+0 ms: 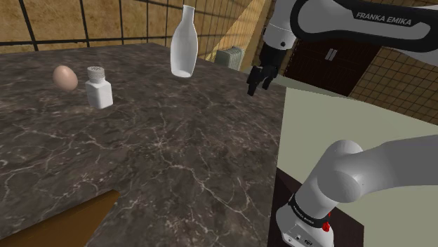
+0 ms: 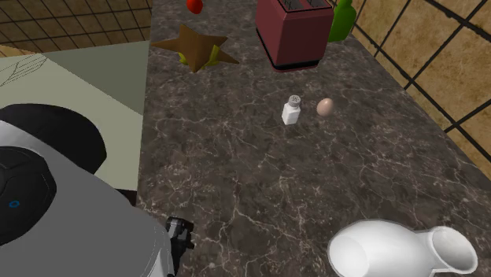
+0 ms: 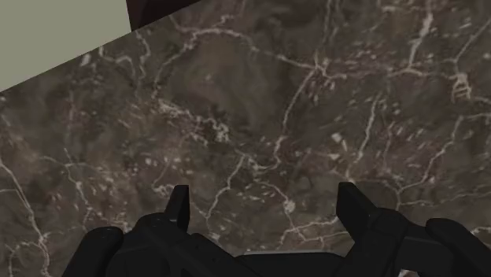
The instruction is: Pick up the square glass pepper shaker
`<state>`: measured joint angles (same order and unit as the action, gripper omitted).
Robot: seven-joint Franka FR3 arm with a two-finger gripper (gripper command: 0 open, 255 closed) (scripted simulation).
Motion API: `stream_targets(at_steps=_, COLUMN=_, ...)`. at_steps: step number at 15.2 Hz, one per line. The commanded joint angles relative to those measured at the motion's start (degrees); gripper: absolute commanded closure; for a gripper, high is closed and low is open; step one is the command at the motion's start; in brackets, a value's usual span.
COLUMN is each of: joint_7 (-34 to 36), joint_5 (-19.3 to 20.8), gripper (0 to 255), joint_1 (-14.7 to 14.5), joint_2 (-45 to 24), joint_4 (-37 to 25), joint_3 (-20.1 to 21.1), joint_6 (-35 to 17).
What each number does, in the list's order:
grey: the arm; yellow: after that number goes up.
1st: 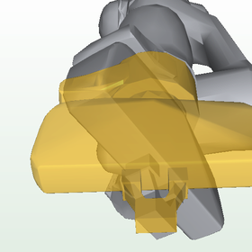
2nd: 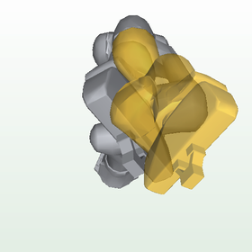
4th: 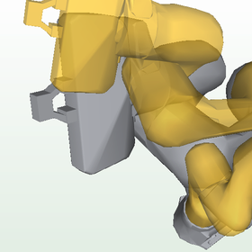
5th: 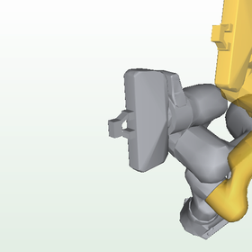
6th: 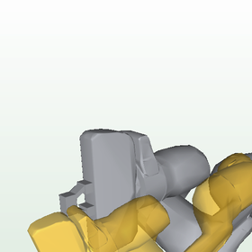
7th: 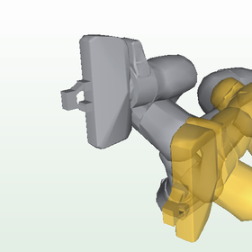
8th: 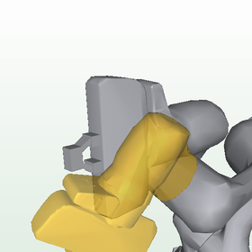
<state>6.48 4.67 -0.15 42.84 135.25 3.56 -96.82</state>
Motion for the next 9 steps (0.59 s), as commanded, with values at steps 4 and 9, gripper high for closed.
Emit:
stream_targets(at_steps=4, joint_7=2.89, joint_5=-2.52, gripper=0, joint_1=-1.35, joint_2=-2.92, joint_4=-1.36, joint_3=2.40, joint_6=-2.30)
stream_targets(at_steps=9, joint_7=7.47, joint_5=-5.97, gripper=0, joint_1=-3.24, joint_2=-8.48, joint_4=-4.72, joint_3=6.37, joint_6=-6.09)
